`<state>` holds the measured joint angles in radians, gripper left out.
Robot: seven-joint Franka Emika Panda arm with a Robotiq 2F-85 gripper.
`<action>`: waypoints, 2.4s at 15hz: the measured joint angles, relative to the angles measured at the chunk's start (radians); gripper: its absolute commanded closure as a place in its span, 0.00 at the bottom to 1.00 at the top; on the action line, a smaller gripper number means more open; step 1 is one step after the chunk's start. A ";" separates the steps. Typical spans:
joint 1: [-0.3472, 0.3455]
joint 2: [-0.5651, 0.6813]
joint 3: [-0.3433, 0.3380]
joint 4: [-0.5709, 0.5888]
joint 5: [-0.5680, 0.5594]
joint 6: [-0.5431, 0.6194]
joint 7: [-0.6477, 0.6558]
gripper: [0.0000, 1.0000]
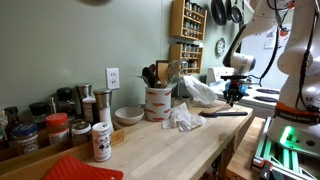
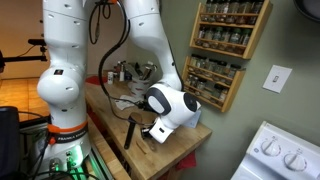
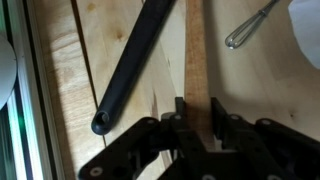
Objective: Pick up both the wooden and plastic spatula at the same time and put them in the utensil holding bucket
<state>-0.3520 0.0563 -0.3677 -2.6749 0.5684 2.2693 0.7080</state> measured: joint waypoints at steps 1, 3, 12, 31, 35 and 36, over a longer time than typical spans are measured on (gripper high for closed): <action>0.001 0.000 0.002 -0.005 0.000 0.000 0.018 0.93; 0.005 0.000 0.007 -0.014 -0.015 0.000 0.069 0.47; 0.027 -0.063 0.031 -0.035 -0.128 0.000 0.224 0.00; 0.136 -0.034 0.168 -0.073 0.128 0.053 -0.012 0.00; 0.154 -0.010 0.187 -0.073 0.224 0.042 -0.104 0.00; 0.158 -0.005 0.192 -0.073 0.256 0.042 -0.130 0.00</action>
<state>-0.1937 0.0510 -0.1756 -2.7482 0.8247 2.3113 0.5778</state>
